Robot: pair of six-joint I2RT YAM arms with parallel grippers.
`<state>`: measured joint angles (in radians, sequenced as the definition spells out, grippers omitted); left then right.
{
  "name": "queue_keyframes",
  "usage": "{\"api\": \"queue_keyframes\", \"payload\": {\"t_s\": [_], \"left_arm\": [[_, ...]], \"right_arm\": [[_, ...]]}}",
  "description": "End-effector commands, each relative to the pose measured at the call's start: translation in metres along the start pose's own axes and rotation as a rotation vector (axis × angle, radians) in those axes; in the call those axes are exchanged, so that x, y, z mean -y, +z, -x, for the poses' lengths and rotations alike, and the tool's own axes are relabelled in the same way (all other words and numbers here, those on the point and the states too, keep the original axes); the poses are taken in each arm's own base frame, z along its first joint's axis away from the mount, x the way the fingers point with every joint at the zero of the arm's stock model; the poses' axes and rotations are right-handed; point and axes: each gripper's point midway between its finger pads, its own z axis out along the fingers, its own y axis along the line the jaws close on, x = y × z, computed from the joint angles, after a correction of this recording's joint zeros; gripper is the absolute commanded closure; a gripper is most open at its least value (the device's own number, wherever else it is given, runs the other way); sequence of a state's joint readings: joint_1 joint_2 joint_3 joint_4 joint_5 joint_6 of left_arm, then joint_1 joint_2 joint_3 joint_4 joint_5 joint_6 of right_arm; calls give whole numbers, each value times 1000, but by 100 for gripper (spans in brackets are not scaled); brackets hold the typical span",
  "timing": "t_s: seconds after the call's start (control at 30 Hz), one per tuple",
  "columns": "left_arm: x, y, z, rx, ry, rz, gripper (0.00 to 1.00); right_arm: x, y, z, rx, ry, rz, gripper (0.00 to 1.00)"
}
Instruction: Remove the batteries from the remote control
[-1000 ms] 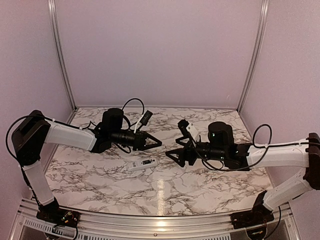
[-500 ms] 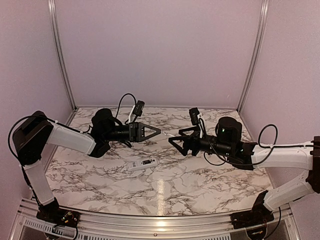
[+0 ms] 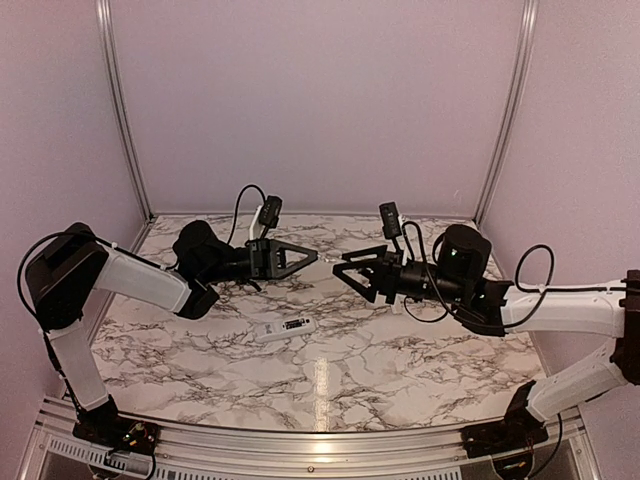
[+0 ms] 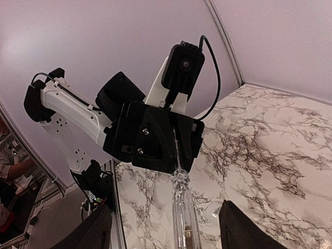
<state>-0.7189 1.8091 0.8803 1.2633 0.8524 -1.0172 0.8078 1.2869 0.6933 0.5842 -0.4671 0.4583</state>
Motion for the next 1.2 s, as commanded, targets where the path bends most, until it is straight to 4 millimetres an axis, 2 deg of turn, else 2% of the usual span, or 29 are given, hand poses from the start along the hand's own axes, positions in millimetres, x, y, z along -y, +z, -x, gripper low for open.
{"api": "queue_keyframes", "payload": {"t_s": [0.0,0.23,0.4,1.17], "left_arm": [[1,-5,0,20,2,-16,100],[-2,-5,-1,25,-9,-12,100],[0,-5,0,28,0,-13,100],[-10,-4,-2,28,1,14,100]], "right_arm": [[-9,7,23,50,-12,49,34],[-9,20,21,24,-2,85,53],[-7,27,20,16,3,95,58],[2,32,19,9,-1,57,100]]}}
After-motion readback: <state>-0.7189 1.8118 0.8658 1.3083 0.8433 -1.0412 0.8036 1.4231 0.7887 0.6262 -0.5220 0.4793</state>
